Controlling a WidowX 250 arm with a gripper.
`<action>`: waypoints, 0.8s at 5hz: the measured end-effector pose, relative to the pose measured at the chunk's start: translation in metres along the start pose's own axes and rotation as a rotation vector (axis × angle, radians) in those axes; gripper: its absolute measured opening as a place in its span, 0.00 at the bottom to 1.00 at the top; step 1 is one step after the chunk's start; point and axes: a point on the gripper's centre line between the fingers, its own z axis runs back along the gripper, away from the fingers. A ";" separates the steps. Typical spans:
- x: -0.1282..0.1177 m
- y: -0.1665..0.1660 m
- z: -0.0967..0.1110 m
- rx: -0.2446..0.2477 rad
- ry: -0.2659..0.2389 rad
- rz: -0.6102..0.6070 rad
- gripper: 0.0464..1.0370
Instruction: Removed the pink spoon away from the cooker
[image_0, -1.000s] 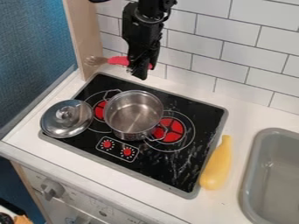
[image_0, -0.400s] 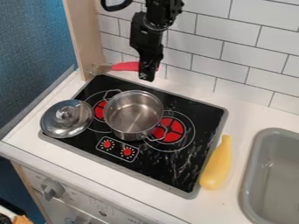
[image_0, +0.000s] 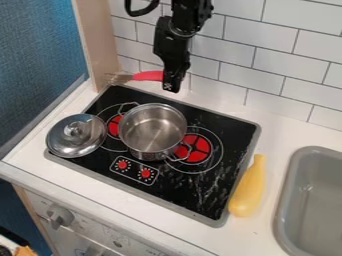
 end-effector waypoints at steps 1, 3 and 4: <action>-0.003 0.004 -0.015 0.036 0.003 0.004 0.37; -0.006 0.003 -0.019 0.019 0.016 0.013 0.44; -0.004 0.003 -0.019 0.019 0.017 0.005 0.75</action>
